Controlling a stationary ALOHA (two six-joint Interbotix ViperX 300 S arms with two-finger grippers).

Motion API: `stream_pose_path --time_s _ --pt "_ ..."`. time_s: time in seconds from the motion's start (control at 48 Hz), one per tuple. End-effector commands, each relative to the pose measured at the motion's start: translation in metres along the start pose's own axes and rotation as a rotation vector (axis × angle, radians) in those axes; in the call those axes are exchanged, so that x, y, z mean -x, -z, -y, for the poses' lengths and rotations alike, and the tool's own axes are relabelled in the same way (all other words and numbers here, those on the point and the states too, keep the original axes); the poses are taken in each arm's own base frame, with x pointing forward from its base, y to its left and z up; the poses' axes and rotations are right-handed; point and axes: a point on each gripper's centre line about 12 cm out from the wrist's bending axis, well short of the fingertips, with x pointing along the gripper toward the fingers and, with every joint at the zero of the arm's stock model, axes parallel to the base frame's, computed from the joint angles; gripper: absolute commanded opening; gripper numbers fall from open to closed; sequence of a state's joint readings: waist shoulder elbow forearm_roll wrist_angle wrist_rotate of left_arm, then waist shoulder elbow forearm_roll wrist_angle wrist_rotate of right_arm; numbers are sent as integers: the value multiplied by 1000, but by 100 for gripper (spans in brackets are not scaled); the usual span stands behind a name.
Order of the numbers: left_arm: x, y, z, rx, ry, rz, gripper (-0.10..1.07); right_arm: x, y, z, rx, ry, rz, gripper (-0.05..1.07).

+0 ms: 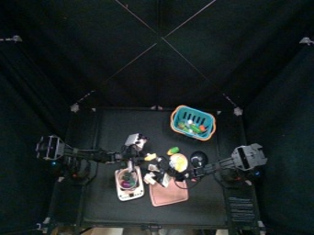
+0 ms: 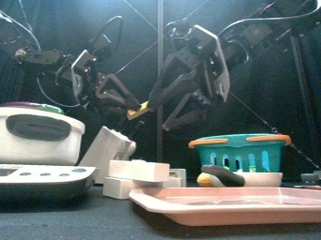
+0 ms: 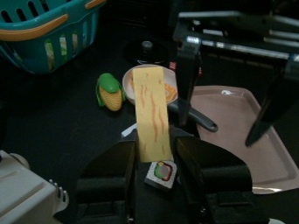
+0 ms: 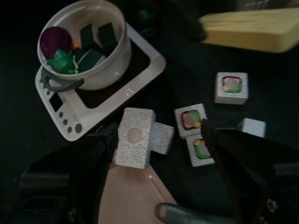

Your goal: Hand over egg

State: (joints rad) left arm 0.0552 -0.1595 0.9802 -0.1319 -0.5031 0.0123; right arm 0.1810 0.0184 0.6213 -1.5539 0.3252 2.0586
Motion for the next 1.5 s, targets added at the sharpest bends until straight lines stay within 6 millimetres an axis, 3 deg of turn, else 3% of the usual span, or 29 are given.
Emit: stream_pose_path --time_s 0.0,0.25,0.688,0.896,1.021,1.271,1.479 --pt "1 -9 1 -2 5 30 37 24 -23 9 -48 7 75 103" --pt "-9 -7 4 -28 19 17 37 45 -42 34 -192 41 119 103" --pt "-27 -8 16 -69 59 11 37 43 -53 51 -535 -131 34 103" --pt "-29 -12 24 -86 84 23 37 42 -57 67 -596 -150 39 101" --pt "-29 -13 26 -88 88 26 37 40 -58 70 -601 -145 40 96" --pt "-30 -17 23 -83 79 46 37 39 -53 68 -598 -154 25 75" --pt "-30 -20 22 -81 76 61 37 39 -50 69 -616 -152 18 66"
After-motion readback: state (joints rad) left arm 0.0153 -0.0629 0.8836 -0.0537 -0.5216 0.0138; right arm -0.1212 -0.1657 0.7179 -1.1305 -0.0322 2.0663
